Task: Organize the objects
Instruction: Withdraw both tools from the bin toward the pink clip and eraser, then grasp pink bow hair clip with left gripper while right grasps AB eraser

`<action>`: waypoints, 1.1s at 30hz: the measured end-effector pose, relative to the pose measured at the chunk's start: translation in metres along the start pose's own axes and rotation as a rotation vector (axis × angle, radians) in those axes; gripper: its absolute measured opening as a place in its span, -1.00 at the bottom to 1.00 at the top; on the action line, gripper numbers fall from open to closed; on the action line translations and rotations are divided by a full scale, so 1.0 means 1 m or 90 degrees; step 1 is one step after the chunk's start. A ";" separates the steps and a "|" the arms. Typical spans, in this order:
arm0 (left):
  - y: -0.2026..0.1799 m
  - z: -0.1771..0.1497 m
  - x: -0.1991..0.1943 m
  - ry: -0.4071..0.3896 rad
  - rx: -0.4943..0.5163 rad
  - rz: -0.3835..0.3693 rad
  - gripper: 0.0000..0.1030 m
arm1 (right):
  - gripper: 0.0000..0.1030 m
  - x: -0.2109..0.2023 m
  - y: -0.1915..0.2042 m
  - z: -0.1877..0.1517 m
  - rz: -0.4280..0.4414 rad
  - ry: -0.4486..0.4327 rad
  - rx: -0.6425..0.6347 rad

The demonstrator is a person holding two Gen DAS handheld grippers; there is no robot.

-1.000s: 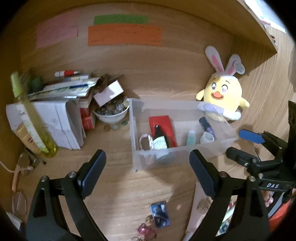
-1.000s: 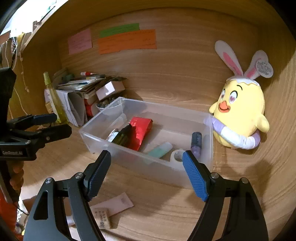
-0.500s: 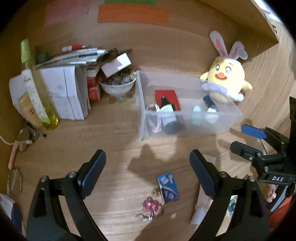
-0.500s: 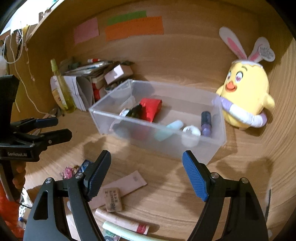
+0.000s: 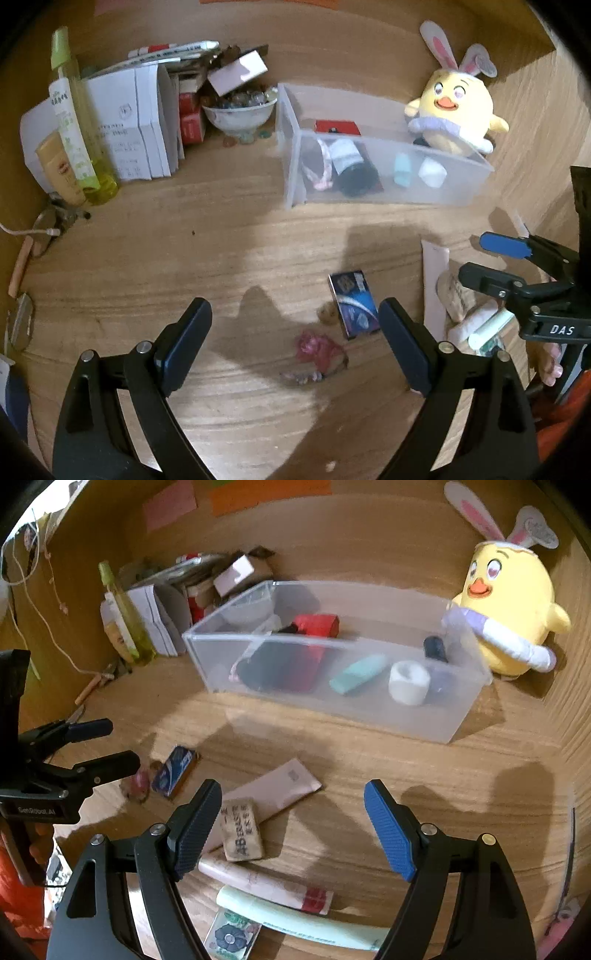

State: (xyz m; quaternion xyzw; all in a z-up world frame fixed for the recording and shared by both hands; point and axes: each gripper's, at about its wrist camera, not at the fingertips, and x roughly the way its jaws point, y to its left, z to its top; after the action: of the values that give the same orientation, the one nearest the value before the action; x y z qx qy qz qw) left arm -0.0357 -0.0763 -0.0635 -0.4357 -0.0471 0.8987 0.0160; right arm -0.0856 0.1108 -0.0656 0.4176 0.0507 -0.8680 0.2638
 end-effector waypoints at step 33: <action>-0.016 -0.025 0.006 -0.006 0.065 0.000 -0.47 | -0.57 0.013 0.026 -0.019 0.042 0.031 -0.031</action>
State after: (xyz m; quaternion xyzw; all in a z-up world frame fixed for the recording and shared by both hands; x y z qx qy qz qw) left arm -0.0201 -0.0586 -0.0823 -0.4301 -0.0012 0.9020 0.0380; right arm -0.0659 0.0895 -0.0841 0.4335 0.0640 -0.8470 0.3011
